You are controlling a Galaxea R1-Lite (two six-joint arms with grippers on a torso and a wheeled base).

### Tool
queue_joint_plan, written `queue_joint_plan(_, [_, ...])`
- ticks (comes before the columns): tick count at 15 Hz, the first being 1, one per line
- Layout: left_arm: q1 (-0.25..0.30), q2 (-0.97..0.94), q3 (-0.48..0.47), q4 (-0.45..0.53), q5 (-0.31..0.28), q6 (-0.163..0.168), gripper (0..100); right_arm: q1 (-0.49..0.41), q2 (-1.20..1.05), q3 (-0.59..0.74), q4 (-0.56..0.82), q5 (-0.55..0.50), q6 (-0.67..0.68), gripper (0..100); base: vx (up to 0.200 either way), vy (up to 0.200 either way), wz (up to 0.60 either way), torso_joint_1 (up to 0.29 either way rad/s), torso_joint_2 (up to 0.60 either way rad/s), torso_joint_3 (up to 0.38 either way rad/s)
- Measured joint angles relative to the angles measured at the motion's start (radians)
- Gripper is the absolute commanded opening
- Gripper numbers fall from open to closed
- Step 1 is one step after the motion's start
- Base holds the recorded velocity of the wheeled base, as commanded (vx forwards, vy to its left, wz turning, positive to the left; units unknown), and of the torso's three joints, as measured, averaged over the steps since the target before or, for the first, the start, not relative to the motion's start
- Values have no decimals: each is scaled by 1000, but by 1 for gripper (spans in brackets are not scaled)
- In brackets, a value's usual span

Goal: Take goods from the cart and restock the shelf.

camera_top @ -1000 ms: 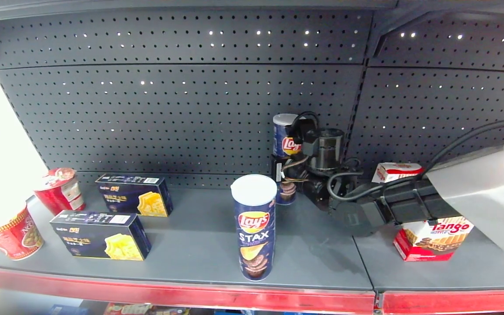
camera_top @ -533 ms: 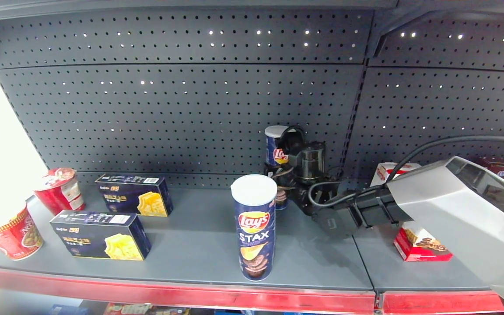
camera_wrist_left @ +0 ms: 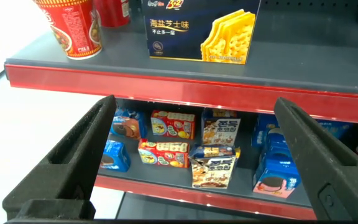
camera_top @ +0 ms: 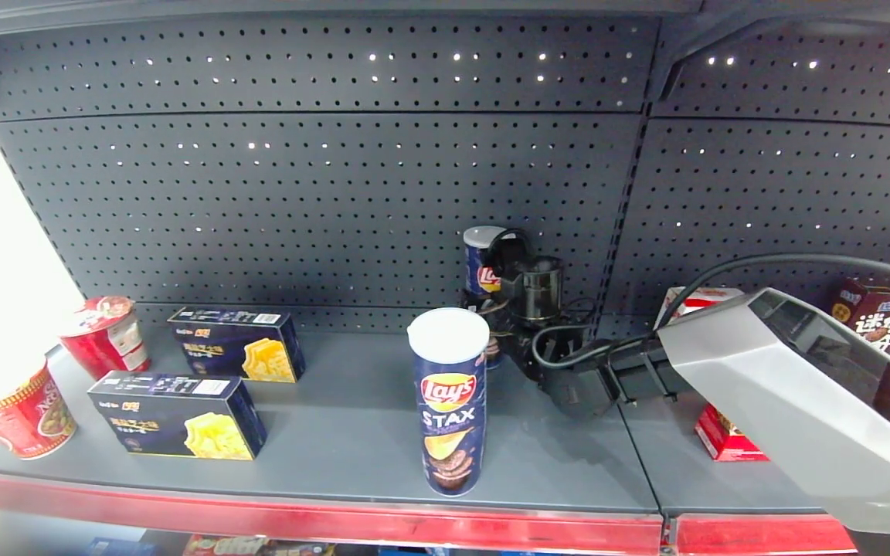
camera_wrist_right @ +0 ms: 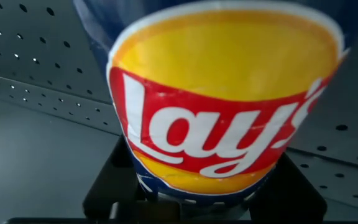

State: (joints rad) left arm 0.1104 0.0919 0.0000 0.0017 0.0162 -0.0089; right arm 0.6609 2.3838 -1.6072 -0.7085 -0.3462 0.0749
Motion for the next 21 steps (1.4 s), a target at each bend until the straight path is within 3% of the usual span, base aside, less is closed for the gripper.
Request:
queue_joint_plan(3, [0, 0, 0, 0, 0, 0, 100, -5, 11, -10, -2, 2, 0, 0, 0, 0, 0, 0, 0, 0])
queue_joint_plan(4, [0, 0, 0, 0, 0, 0, 100, -7, 15, -10, -3, 2, 0, 100, 0, 0, 0, 0, 0, 0])
queue_joint_plan(11, [0, 0, 0, 0, 0, 0, 100, 1, -22, 62, -2, 4, 4, 100, 0, 0, 0, 0, 0, 0])
queue_joint_plan(21, [0, 0, 0, 0, 0, 0, 100, 41, -277, 432, -76, -9, -7, 100, 0, 0, 0, 0, 0, 0])
